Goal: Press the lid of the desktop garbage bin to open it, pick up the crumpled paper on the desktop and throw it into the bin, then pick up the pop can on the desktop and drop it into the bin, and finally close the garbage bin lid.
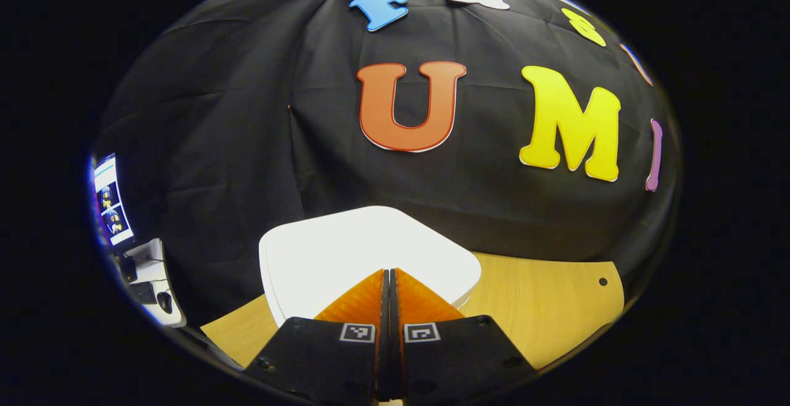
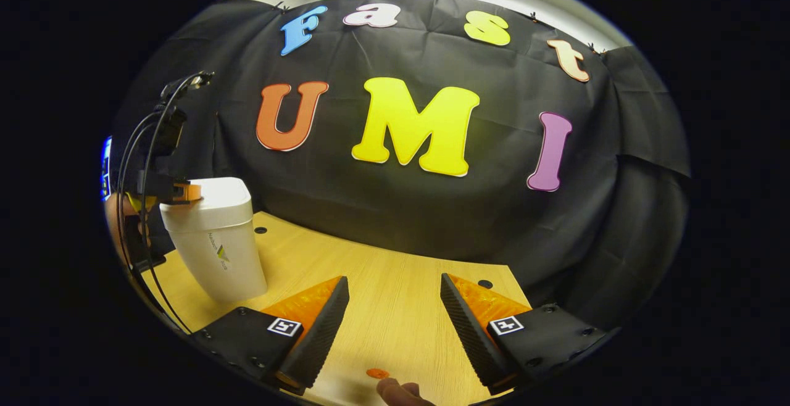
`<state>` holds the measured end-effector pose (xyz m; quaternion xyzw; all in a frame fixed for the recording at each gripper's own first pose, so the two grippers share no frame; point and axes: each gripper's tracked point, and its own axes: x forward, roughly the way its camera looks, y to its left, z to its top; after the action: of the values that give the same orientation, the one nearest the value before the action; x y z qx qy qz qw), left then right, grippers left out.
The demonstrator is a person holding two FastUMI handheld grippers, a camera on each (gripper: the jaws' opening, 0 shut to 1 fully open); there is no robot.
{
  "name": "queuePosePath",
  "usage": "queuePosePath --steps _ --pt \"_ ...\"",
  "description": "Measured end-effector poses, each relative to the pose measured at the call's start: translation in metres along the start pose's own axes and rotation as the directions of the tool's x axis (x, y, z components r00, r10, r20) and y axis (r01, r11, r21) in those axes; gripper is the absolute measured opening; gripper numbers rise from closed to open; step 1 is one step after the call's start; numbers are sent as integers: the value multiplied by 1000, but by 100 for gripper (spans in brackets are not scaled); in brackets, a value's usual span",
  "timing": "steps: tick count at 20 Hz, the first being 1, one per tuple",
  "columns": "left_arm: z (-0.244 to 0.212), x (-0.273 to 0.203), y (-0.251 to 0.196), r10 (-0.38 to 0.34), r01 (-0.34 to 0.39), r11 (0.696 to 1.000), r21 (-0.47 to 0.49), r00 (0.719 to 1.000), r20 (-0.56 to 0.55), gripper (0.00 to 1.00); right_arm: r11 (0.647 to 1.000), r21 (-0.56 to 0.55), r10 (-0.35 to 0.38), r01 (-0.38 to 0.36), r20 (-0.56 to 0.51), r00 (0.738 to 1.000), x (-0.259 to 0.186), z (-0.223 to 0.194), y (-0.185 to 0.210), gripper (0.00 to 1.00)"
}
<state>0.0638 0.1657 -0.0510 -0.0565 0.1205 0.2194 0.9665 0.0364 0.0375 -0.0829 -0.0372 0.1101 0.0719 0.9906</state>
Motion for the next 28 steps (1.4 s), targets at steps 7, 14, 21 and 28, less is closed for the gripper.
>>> queuePosePath --steps 7,14,21,28 --pt "-5 2 1 15 -16 1000 -18 1000 -26 4 1000 3 1 -1 -42 999 3 -17 -5 94" --pt "9 -8 -8 -1 0 1000 -23 999 -35 3 1000 4 26 -26 -32 999 0 -14 -1 94" --pt "27 -42 -18 -12 11 999 -45 1000 -27 3 999 21 42 -41 -40 998 -6 -17 -4 94" --pt "5 -63 -51 -113 110 993 -53 992 -63 4 998 15 67 -66 -54 996 -15 -25 -1 94"
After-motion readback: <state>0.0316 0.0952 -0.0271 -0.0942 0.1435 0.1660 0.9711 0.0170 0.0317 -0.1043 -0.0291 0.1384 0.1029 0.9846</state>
